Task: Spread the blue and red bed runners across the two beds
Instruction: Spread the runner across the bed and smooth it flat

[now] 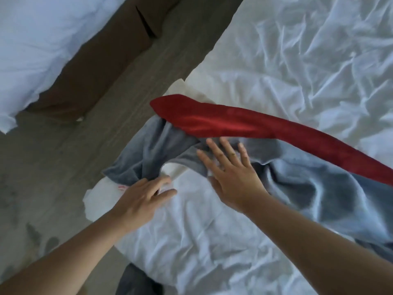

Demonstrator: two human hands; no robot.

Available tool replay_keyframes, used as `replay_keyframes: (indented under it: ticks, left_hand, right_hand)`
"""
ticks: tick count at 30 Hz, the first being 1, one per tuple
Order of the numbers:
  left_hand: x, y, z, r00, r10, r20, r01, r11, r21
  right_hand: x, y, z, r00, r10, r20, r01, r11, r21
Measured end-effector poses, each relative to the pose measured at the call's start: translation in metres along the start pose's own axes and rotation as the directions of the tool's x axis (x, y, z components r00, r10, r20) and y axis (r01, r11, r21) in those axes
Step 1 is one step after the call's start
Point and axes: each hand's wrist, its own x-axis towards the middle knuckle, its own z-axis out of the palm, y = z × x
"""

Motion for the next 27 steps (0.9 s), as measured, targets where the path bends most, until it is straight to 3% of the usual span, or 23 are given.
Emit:
replay_keyframes:
  ticks: [3, 6, 10, 17, 22, 25, 27]
  left_hand:
    - [-0.016, -0.008, -0.009, 0.994, -0.109, 0.009, 0.108, 0.993, 0.051]
    - [-0.017, -0.006, -0.012, 0.952, -0.305, -0.012, 0.304, 0.946, 0.112]
    - [0.007, 0.016, -0.014, 0.926, -0.371, -0.069, 0.376, 0.919, 0.115]
    - [0.037, 0.044, 0.01, 0.975, -0.222, 0.022, 0.219, 0.97, 0.11]
    - [0.007, 0.054, 0.029, 0.973, -0.197, 0.119, 0.174, 0.969, 0.175]
    - [-0.01, 0.056, 0.029, 0.958, -0.206, 0.197, 0.176, 0.971, 0.16]
    - [-0.012, 0.057, 0.02, 0.944, -0.215, 0.252, 0.178, 0.971, 0.159]
  right_hand:
    - [-0.011, -0.029, 0.021, 0.999, -0.034, -0.017, 0.034, 0.999, 0.007]
    - [-0.005, -0.042, 0.03, 0.983, 0.028, -0.18, -0.009, 0.995, 0.104]
    - [0.01, -0.049, 0.027, 0.951, 0.152, -0.269, -0.108, 0.979, 0.172]
    - [-0.042, -0.07, 0.03, 0.998, -0.035, -0.043, 0.039, 0.995, 0.097]
    - [-0.079, -0.095, 0.043, 0.972, -0.103, 0.213, 0.086, 0.993, 0.086]
    - [-0.077, -0.112, 0.046, 0.946, -0.076, 0.315, 0.072, 0.997, 0.023]
    - [-0.069, -0.118, 0.044, 0.951, -0.042, 0.305, 0.041, 0.999, 0.009]
